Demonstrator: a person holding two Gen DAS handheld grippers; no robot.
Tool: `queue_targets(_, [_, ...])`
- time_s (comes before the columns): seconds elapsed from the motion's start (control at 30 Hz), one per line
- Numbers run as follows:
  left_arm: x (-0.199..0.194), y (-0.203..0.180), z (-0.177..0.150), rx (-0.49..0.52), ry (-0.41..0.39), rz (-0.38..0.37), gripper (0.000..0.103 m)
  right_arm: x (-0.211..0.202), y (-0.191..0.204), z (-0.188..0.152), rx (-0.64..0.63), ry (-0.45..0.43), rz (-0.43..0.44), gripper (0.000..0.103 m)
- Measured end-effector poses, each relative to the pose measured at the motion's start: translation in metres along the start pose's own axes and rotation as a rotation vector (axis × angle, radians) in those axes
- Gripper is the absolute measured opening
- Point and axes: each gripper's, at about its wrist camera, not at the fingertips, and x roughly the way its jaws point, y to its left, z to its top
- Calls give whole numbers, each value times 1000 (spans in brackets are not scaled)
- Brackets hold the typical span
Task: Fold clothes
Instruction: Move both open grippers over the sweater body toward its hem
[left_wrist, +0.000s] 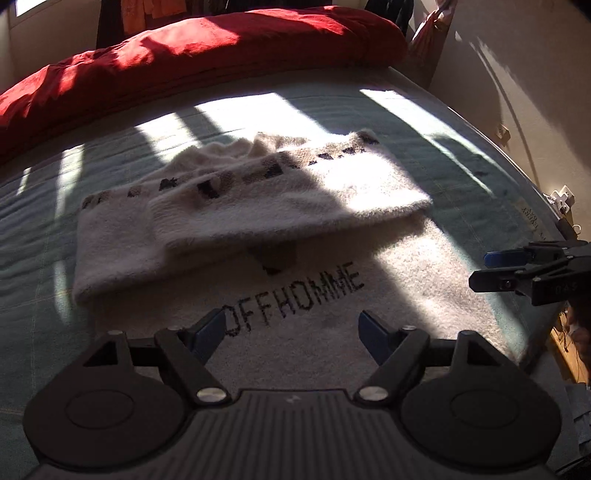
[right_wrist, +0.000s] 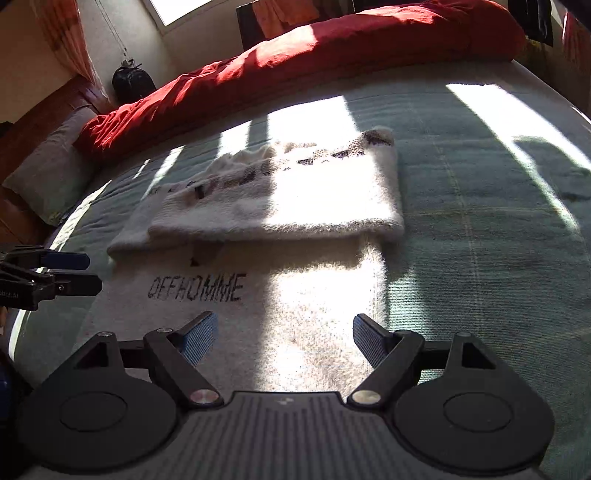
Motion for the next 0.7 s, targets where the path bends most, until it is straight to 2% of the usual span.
queue_targets(0.07, [17, 0, -24, -8, 16, 20, 79, 12, 0, -8, 5, 28, 4, 84])
queue_targets(0.17, [35, -1, -56, -60, 34, -1, 79, 30, 1, -19, 12, 69, 10, 84])
queue_targets(0.33, [30, -10, -87, -47, -2, 29, 81, 55, 1, -40, 25, 133, 20, 85])
queue_targets(0.47, [15, -16, -107, -59, 13, 33, 84, 31, -2, -70, 40, 136, 28, 88])
queue_targets(0.57, [6, -25, -125, -61, 23, 48, 89, 13, -5, -92, 59, 142, 36, 95])
queue_targets(0.7, [2, -29, -138, -87, 31, 56, 92, -3, -10, -111, 100, 130, 70, 96])
